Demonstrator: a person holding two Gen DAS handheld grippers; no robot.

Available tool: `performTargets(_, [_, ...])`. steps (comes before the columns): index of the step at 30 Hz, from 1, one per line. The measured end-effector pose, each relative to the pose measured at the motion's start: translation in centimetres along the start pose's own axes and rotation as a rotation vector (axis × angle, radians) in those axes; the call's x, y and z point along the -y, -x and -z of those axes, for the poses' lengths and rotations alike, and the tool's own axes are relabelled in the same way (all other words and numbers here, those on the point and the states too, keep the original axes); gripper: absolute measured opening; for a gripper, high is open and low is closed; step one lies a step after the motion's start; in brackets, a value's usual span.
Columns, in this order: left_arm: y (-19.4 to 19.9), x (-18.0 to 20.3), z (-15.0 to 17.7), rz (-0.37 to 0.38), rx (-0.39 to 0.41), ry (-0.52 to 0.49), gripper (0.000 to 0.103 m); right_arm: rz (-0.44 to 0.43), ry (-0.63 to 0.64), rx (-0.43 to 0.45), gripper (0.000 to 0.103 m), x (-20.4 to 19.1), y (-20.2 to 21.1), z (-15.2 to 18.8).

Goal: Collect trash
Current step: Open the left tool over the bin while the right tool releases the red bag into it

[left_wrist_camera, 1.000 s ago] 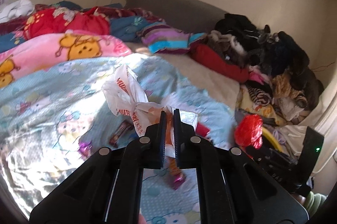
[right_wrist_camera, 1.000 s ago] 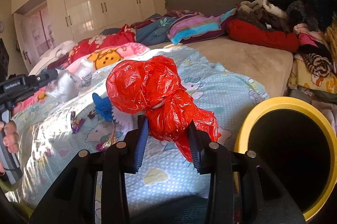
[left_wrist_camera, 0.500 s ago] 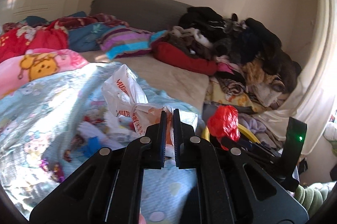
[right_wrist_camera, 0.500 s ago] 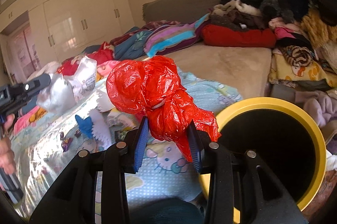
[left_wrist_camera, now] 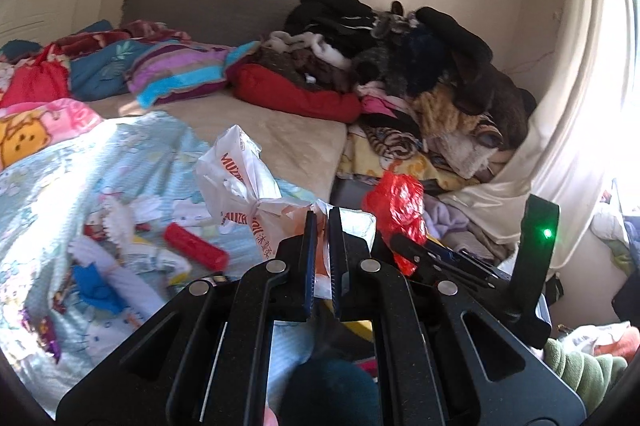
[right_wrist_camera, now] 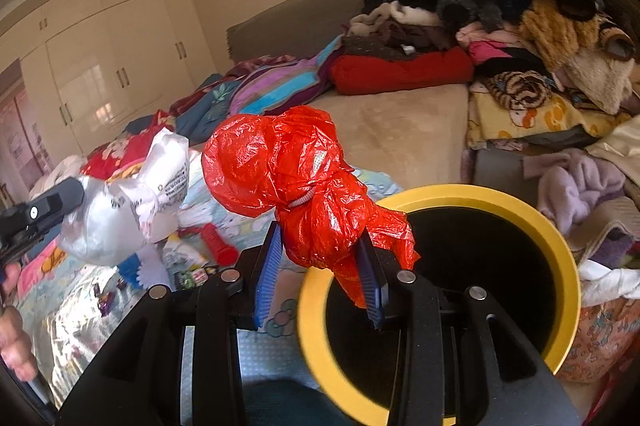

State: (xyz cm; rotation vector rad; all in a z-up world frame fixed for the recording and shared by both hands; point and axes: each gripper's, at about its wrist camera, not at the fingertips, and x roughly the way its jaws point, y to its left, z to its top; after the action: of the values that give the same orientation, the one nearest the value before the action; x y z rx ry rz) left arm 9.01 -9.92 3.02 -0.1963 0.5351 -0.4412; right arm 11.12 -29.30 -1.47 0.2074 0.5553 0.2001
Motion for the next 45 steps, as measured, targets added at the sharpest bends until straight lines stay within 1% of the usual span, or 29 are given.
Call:
performTargets(8, [-2.4,2.9,1.2,0.069,-0.058,-0.045,0.002,0.041,-0.085,0.013,0.035,3.7,0.8,-0.3])
performTargets(18, [-5.5,4.7,2.6,0.159,-0.134,-0.038,0.002,0.077,-0.156,-0.009,0.035,7.7,1.0,-0.3])
performTargets(25, [-7.7,6.5,3.9,0.204,-0.177,-0.073,0.002,0.094,-0.211,-0.017,0.036,10.1,0.8,-0.1])
performTargets(31, [-9.7,7.1,4.8,0.234,-0.217,-0.080,0.002,0.094,-0.257,-0.038,0.037,12.0,0.5,0.4])
performTargets(34, [-10.5,7.0,5.0,0.246,-0.229,-0.085,0.002,0.099,-0.259,-0.050,0.037,12.4,0.2,0.7])
performTargets(38, [-11.8,6.6,5.1,0.257,-0.244,-0.066,0.003,0.102,-0.267,-0.061,0.037,12.8,-0.2,1.1])
performTargets(39, [-12.1,6.5,5.2,0.258,-0.249,-0.062,0.003,0.104,-0.268,-0.063,0.039,13.0,-0.3,1.1])
performTargets(40, [-12.5,6.3,5.3,0.263,-0.256,-0.056,0.006,0.107,-0.268,-0.066,0.040,13.1,-0.4,1.3])
performTargets(41, [-12.9,6.1,5.3,0.260,-0.259,-0.050,0.007,0.111,-0.269,-0.069,0.043,13.2,-0.5,1.3])
performTargets(42, [-13.1,5.9,5.3,0.259,-0.263,-0.040,0.008,0.115,-0.272,-0.072,0.052,13.3,-0.5,1.3])
performTargets(43, [-13.4,5.4,5.3,0.265,-0.269,-0.018,0.015,0.119,-0.280,-0.073,0.056,13.5,-0.6,1.4])
performTargets(44, [-13.3,5.0,5.2,0.260,-0.263,0.005,0.033,0.121,-0.285,-0.073,0.061,13.7,-0.6,1.5])
performTargets(45, [-13.2,4.7,5.1,0.250,-0.258,0.022,0.044,0.126,-0.287,-0.074,0.063,13.8,-0.7,1.6])
